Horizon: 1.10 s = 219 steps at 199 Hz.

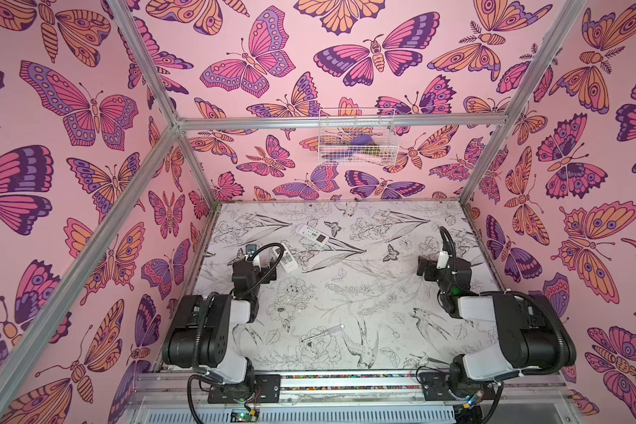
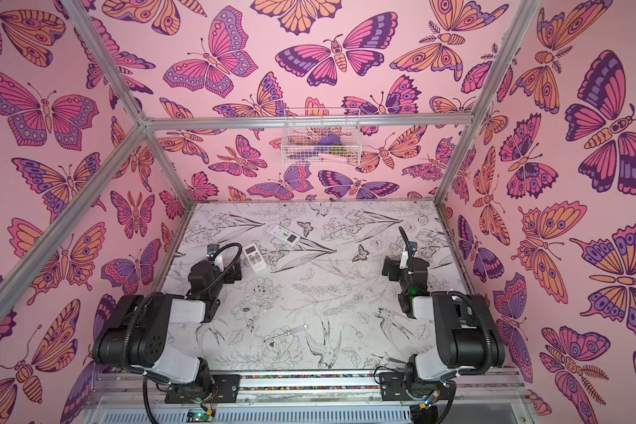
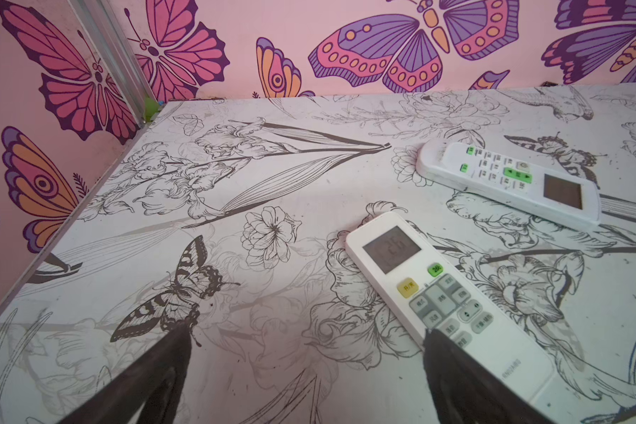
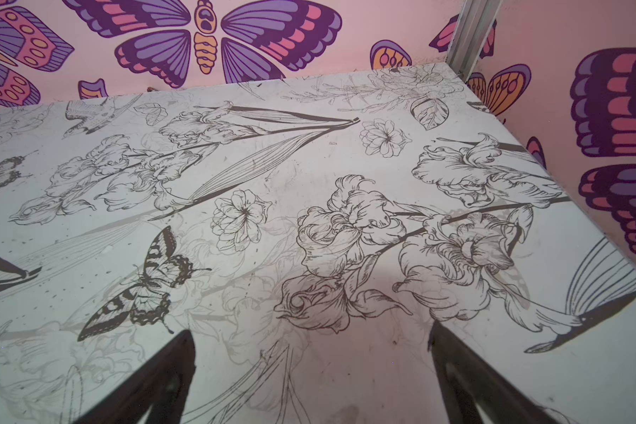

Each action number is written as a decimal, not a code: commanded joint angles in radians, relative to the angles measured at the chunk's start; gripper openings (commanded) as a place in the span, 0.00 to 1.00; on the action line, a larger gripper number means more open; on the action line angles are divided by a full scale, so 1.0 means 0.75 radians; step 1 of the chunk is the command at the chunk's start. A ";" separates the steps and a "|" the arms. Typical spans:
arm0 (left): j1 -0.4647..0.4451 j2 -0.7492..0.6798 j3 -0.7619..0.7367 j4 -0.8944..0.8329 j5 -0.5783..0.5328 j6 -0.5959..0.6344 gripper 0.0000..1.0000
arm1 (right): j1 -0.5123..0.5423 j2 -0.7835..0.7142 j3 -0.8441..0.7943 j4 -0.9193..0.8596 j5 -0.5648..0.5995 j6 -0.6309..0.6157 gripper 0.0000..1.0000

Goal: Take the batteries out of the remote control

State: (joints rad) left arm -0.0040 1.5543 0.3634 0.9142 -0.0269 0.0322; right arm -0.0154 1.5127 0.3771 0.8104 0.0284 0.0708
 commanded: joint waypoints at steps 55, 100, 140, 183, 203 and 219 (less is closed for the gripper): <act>0.005 0.002 0.006 0.013 -0.015 -0.012 1.00 | -0.005 -0.010 0.029 0.006 0.005 -0.001 1.00; 0.005 0.002 0.006 0.014 -0.015 -0.012 1.00 | -0.005 -0.009 0.029 0.005 0.004 -0.001 1.00; 0.005 0.002 0.005 0.013 -0.015 -0.012 1.00 | -0.004 -0.010 0.029 0.006 0.003 -0.001 1.00; 0.000 -0.004 0.007 -0.005 -0.028 -0.016 1.00 | -0.004 -0.008 0.029 0.006 0.001 -0.006 1.00; -0.007 -0.007 0.010 -0.012 -0.040 -0.016 1.00 | -0.003 -0.009 0.029 0.007 0.001 -0.006 1.00; -0.007 -0.015 0.012 -0.027 -0.042 -0.016 1.00 | -0.004 -0.009 0.029 0.006 0.001 -0.006 1.00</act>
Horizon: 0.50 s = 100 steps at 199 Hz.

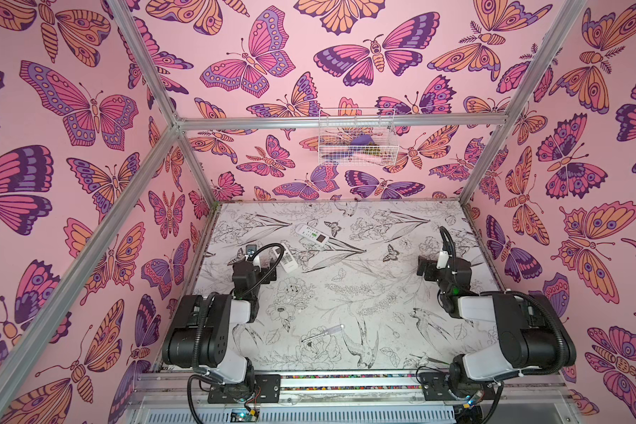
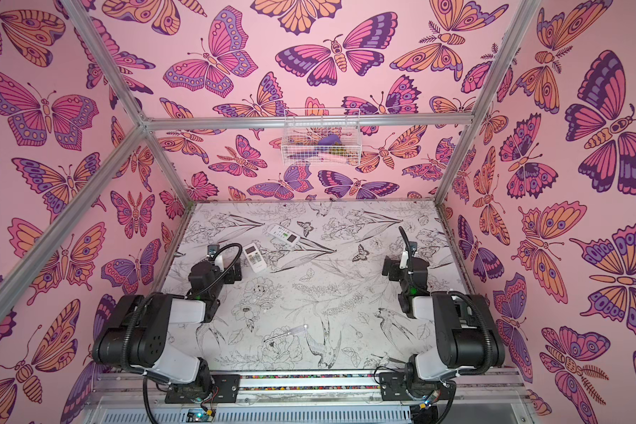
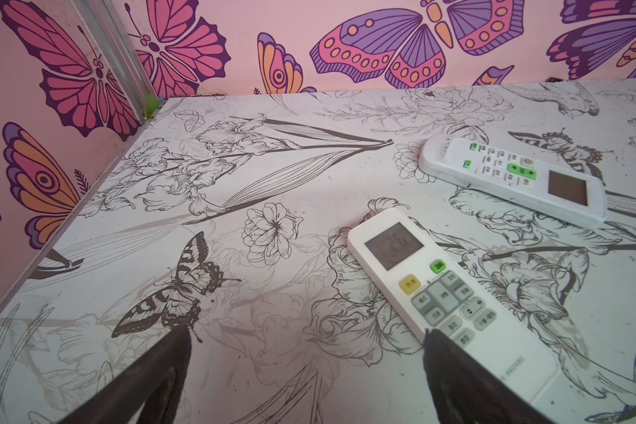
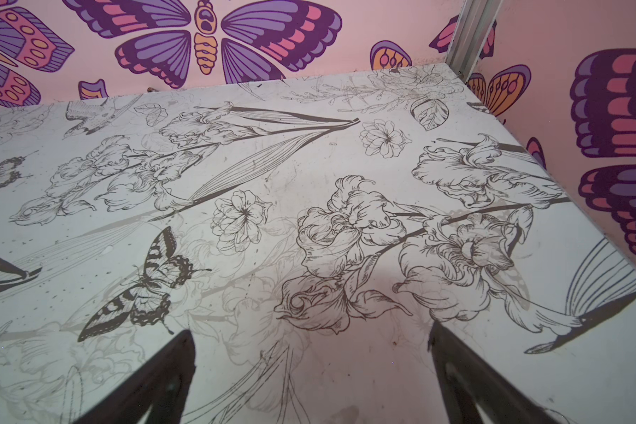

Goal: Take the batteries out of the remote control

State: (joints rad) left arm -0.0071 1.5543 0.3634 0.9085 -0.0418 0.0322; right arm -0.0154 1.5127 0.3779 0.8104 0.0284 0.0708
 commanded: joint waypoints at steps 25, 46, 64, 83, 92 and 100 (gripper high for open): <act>-0.003 -0.042 0.012 -0.031 0.008 -0.003 1.00 | -0.003 -0.008 0.029 0.006 -0.001 -0.008 1.00; -0.003 -0.186 0.098 -0.323 0.087 0.029 1.00 | -0.004 -0.090 0.030 -0.035 0.024 -0.001 1.00; -0.003 -0.291 0.230 -0.623 0.171 0.112 1.00 | 0.018 -0.256 0.114 -0.331 0.031 -0.018 1.00; -0.007 -0.358 0.390 -0.895 0.085 0.118 1.00 | 0.047 -0.337 0.205 -0.513 0.044 0.079 1.00; -0.009 -0.387 0.491 -1.072 0.020 0.077 1.00 | 0.054 -0.354 0.248 -0.579 0.008 0.151 1.00; -0.009 -0.429 0.582 -1.227 -0.036 0.021 1.00 | 0.070 -0.358 0.298 -0.648 -0.008 0.212 0.99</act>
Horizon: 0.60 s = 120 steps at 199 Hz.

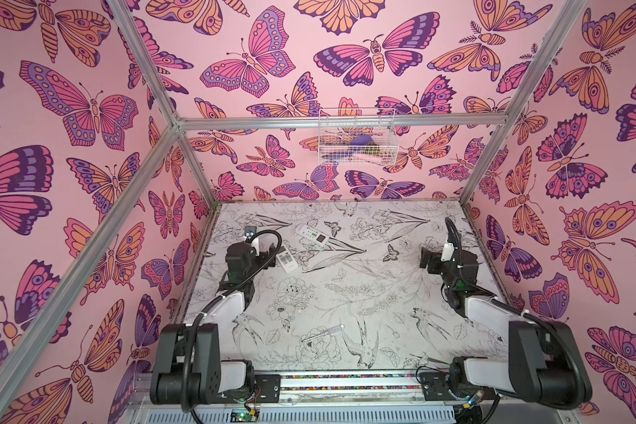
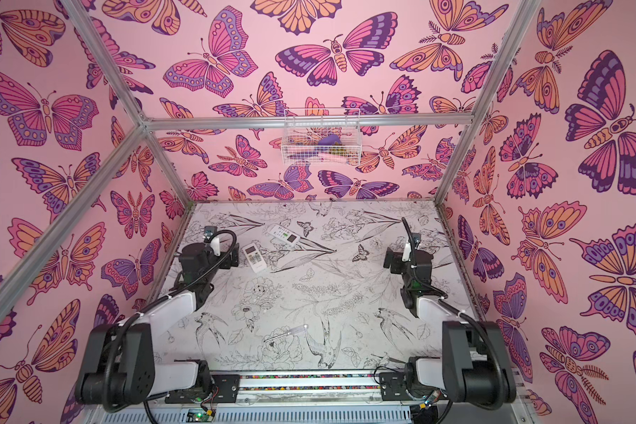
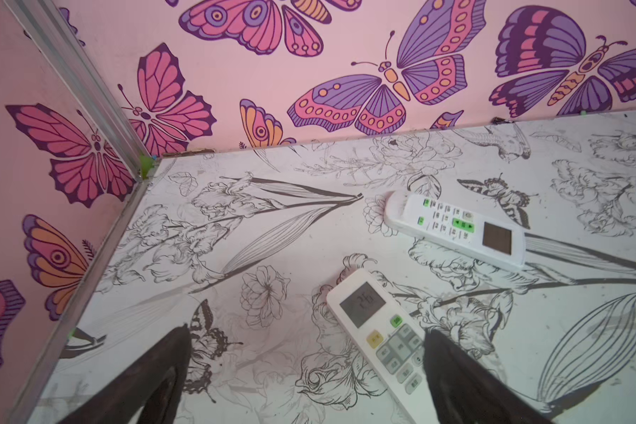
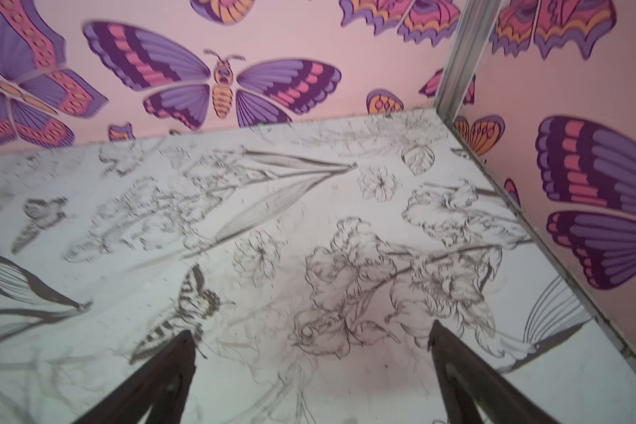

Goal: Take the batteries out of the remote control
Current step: 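Reach the right gripper across to the remote with yellow and green buttons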

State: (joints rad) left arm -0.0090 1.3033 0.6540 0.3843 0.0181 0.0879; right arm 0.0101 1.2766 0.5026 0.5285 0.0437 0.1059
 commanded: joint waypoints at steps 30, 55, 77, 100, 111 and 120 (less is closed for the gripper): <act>-0.004 -0.193 0.391 -0.962 -0.162 -0.246 1.00 | 0.225 0.029 0.300 -0.454 0.014 0.267 1.00; 0.042 -0.241 0.352 -0.987 0.017 -0.227 1.00 | 0.435 0.115 0.391 -0.482 0.090 0.309 1.00; 0.094 -0.239 0.325 -0.986 0.102 -0.265 1.00 | 0.606 0.204 0.473 -0.489 0.142 0.333 1.00; 0.103 -0.242 0.307 -0.987 0.121 -0.281 1.00 | 0.781 0.330 0.586 -0.514 0.197 0.340 1.00; 0.109 -0.244 0.297 -0.979 0.136 -0.299 1.00 | 0.850 0.383 0.637 -0.510 0.215 0.349 1.00; 0.114 -0.247 0.286 -0.975 0.136 -0.314 1.00 | 0.900 0.458 0.674 -0.492 0.221 0.355 1.00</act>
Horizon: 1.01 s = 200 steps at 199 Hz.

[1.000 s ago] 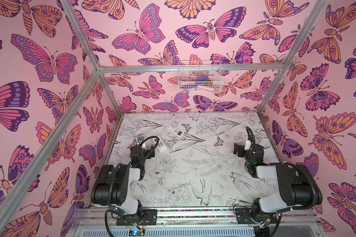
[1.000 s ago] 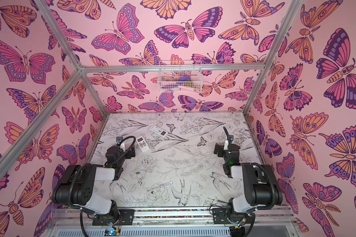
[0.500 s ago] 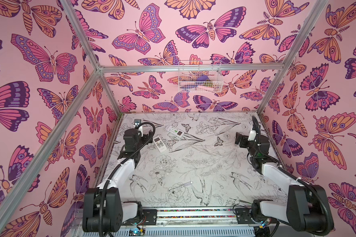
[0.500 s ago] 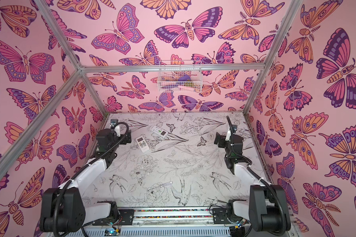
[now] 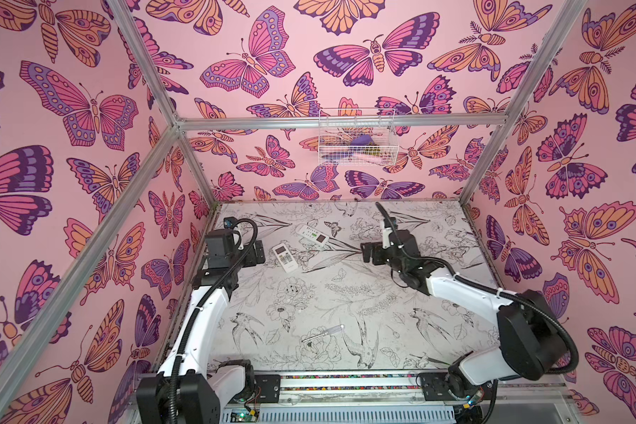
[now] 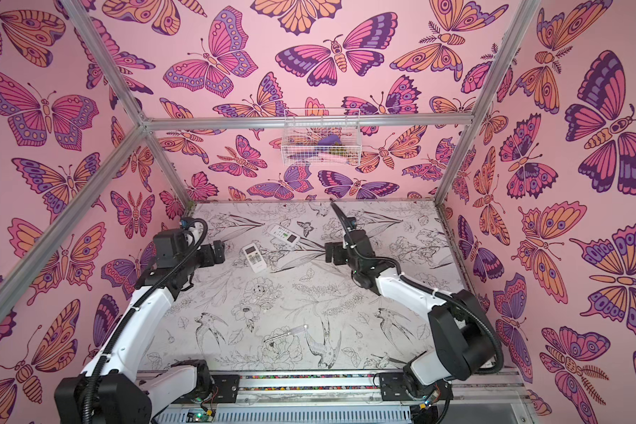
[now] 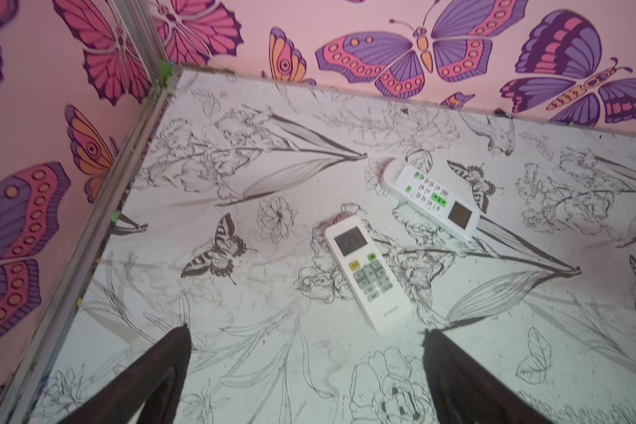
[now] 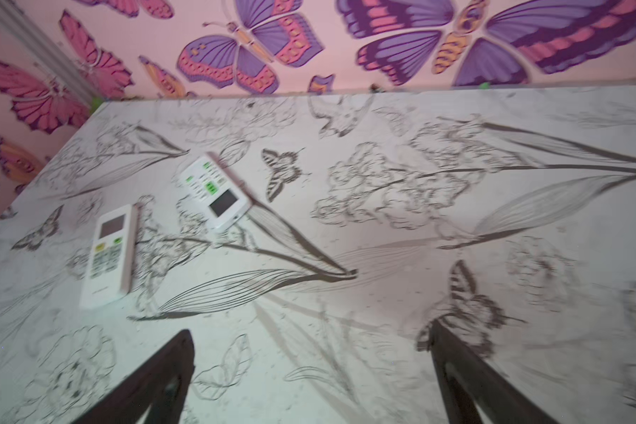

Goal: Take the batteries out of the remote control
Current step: 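Reach the right gripper across to the remote with yellow and green buttons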

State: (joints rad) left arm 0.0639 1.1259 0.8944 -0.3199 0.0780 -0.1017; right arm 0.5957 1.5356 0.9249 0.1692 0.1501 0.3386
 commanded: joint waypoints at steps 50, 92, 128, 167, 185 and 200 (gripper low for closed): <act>0.028 -0.028 -0.047 -0.041 0.052 -0.140 1.00 | 0.315 0.426 0.339 0.016 0.098 0.046 1.00; 0.029 -0.021 -0.039 -0.042 0.062 -0.172 1.00 | 0.417 0.669 0.495 0.061 0.103 0.068 1.00; 0.029 -0.026 -0.036 -0.046 0.064 -0.189 1.00 | 0.480 0.849 0.662 0.038 0.066 0.054 1.00; 0.027 -0.041 -0.023 -0.069 -0.001 -0.212 1.00 | 0.523 0.965 0.767 0.012 0.076 0.047 1.00; 0.027 -0.033 -0.015 -0.076 -0.015 -0.226 1.00 | 0.533 1.024 0.812 -0.012 0.076 0.062 1.00; 0.025 -0.031 -0.014 -0.076 -0.017 -0.238 1.00 | 0.536 1.068 0.847 -0.021 0.070 0.080 1.00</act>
State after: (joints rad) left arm 0.0799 1.1160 0.8711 -0.3462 0.0895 -0.2527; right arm 0.9874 2.2738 1.5105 0.1783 0.2005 0.3706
